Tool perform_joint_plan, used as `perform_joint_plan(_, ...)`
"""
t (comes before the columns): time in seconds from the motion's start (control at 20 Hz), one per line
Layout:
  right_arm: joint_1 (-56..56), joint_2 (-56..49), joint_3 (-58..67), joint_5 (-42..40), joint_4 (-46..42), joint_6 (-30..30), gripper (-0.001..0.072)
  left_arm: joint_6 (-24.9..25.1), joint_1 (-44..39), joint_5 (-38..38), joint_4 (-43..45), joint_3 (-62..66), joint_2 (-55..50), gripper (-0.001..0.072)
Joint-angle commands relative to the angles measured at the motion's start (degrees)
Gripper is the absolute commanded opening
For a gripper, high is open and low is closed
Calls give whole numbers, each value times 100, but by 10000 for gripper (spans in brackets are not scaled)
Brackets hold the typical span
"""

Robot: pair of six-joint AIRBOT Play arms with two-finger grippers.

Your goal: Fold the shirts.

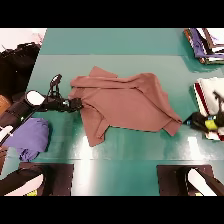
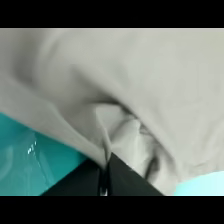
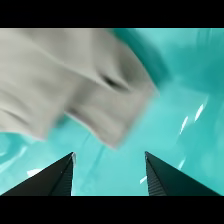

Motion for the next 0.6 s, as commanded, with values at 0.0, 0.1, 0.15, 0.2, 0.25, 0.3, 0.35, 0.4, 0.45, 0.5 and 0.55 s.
perform_joint_plan(0.0,-776,94,-1285,-164,549,-229,481,61,-4,-109,37,229,2,27)
perform_joint_plan(0.1,-765,-52,-1589,-538,1003,-326,433,63,-4,-168,35,229,2,27)
perform_joint_plan(0.15,-697,-160,-1668,-765,1204,-361,433,68,-4,-199,35,229,2,27)
perform_joint_plan(0.2,-605,-256,-1698,-962,1314,-361,431,79,-4,-238,35,229,2,27)
perform_joint_plan(0.25,-472,-369,-1683,-1130,1375,-358,429,81,-4,-273,37,229,2,27)
perform_joint_plan(0.3,-304,-490,-1626,-1246,1362,-358,428,81,-4,-297,37,229,2,27)
perform_joint_plan(0.35,-160,-614,-1545,-1316,1364,-356,427,81,-4,-297,37,229,2,27)
perform_joint_plan(0.4,-20,-732,-1445,-1370,1362,-354,412,81,-4,-293,37,229,2,27)
perform_joint_plan(0.45,111,-841,-1327,-1429,1360,-354,309,81,-4,-295,37,229,2,27)
perform_joint_plan(0.5,214,-918,-1215,-1471,1349,-354,285,81,-4,-302,37,229,4,27)
perform_joint_plan(0.55,291,-981,-1097,-1478,1346,-356,267,81,-4,-323,37,229,4,27)
